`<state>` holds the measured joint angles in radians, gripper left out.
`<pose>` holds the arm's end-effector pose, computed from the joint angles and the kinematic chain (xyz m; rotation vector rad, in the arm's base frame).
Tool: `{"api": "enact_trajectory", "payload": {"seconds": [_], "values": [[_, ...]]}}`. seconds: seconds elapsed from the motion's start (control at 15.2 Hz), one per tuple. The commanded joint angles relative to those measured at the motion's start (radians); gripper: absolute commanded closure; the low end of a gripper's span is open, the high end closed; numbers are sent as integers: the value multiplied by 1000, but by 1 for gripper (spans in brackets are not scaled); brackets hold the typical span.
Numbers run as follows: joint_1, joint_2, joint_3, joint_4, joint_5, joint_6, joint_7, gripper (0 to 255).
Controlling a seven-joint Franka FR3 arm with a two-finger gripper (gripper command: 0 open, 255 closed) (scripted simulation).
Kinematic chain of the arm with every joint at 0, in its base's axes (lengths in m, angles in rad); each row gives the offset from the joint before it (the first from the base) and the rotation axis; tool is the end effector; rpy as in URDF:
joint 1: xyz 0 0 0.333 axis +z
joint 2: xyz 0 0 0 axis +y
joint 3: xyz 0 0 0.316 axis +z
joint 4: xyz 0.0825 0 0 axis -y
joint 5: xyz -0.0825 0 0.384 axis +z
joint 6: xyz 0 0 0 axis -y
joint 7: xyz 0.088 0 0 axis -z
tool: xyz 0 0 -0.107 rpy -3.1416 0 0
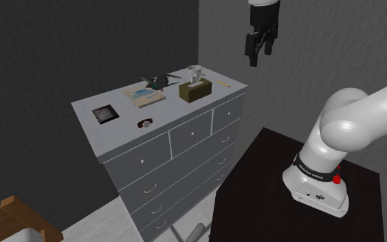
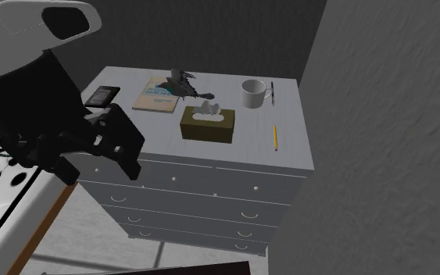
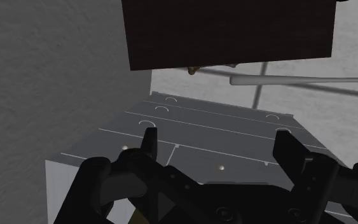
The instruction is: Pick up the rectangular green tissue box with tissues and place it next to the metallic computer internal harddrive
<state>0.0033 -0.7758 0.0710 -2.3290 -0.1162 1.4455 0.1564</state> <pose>0.2960 0.0152 0.5905 2.9577 -0.1678 -0.1347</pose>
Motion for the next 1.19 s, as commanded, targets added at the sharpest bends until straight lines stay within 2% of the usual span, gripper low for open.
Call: {"api": "enact_trajectory", "payload": {"seconds": [0.0,0.53,1.12], "values": [[0,0,0,0,0,0,0,0],[-49,173,-57,-48,58,325,92,0],[-80,432,-124,-4,153,659,147,0]]}}
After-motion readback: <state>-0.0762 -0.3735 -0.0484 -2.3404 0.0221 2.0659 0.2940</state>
